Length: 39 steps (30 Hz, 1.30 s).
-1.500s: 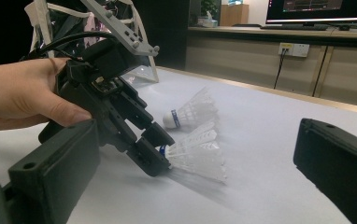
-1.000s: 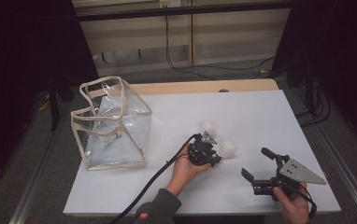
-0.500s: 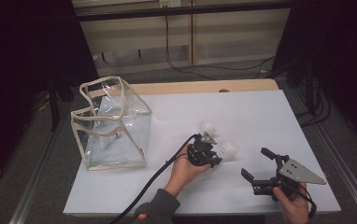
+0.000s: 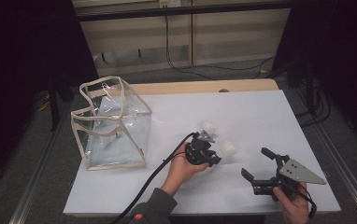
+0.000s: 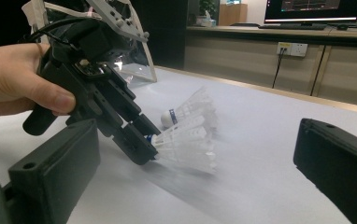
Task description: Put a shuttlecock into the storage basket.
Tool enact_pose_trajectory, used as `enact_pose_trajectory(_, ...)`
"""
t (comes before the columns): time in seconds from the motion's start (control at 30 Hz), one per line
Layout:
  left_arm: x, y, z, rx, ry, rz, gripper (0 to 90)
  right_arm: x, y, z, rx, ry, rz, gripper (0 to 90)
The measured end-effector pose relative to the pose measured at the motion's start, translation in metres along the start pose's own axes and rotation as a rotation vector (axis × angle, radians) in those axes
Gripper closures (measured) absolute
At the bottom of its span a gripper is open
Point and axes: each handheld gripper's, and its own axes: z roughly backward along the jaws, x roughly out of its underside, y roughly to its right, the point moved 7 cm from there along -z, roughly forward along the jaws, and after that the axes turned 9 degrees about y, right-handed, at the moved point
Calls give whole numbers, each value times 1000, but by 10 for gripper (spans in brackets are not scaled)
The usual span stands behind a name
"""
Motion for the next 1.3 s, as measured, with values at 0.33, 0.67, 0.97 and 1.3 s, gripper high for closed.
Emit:
enact_pose_trajectory(0.33,-4,1,9,11,4,8,656,-1,0,0,2,3,-2,5)
enact_pose_trajectory(0.67,-7,-1,18,16,5,13,656,-1,0,0,2,3,-3,5)
enact_pose_trajectory(0.97,-9,-2,26,20,0,13,656,0,0,-1,-1,0,2,5)
enact_pose_trajectory(1.3,-12,-3,36,17,2,17,656,1,-1,-2,-2,-1,0,5)
